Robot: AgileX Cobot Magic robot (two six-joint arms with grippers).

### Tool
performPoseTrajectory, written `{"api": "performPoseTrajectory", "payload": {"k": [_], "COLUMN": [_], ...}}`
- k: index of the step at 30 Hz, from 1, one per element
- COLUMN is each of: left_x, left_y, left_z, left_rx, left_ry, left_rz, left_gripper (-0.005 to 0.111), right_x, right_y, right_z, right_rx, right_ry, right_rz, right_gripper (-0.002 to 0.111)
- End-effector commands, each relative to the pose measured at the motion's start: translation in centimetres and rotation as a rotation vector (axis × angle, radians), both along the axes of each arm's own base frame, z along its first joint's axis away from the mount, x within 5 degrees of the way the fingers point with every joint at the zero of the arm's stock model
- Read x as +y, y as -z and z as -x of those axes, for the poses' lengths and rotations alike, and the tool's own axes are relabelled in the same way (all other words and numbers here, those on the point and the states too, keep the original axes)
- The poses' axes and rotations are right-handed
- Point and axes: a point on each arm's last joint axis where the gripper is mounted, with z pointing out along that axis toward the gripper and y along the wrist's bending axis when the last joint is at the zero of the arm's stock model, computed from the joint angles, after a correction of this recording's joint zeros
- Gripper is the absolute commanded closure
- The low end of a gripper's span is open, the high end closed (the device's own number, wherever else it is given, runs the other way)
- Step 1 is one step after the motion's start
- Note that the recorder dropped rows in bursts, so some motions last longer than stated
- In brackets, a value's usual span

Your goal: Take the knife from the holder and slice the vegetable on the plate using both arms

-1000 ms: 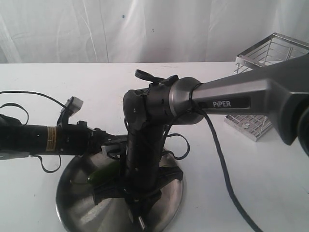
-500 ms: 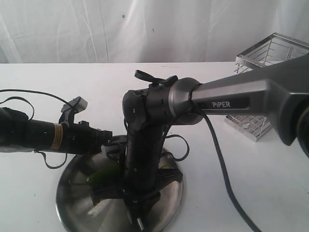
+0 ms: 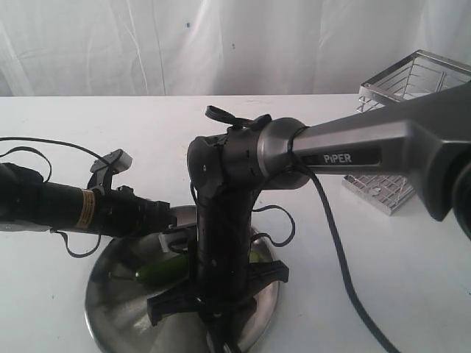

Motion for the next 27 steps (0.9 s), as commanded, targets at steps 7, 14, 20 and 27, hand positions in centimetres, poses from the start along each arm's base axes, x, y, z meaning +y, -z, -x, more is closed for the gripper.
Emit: {"api": "performPoseTrajectory", "payload": {"k": [7, 14, 20, 27], "left_x": [1.4, 2.2, -0.6, -1.1], "left_y": [0.8, -2.3, -2.5, -1.5], "left_z": [0.0, -0.3, 0.5, 1.0], "left_rx": [0.017, -0.067, -0.088, -0.078], "left_ry": [-0.015, -0.001, 0.103, 0.087], "left_rz": [-0.067, 0.130, 0.154, 0.052], "left_gripper": [0.107, 0.107, 0.107, 0.107], "right_x": [0.4, 0.5, 0.6, 0.8], "right_y": [-0.1, 0.0, 0.0, 0.0], "right_z": [-0.2, -0.3, -0.3, -0.5], "right_rx": [-0.043, -0.053, -0.057, -0.078], "right_ry": [0.032, 0.035, 0.048, 0.066], "right_rz": [-0.020, -0.027, -0.033, -0.048], "right_gripper": [0.108, 0.108, 0.108, 0.108]}}
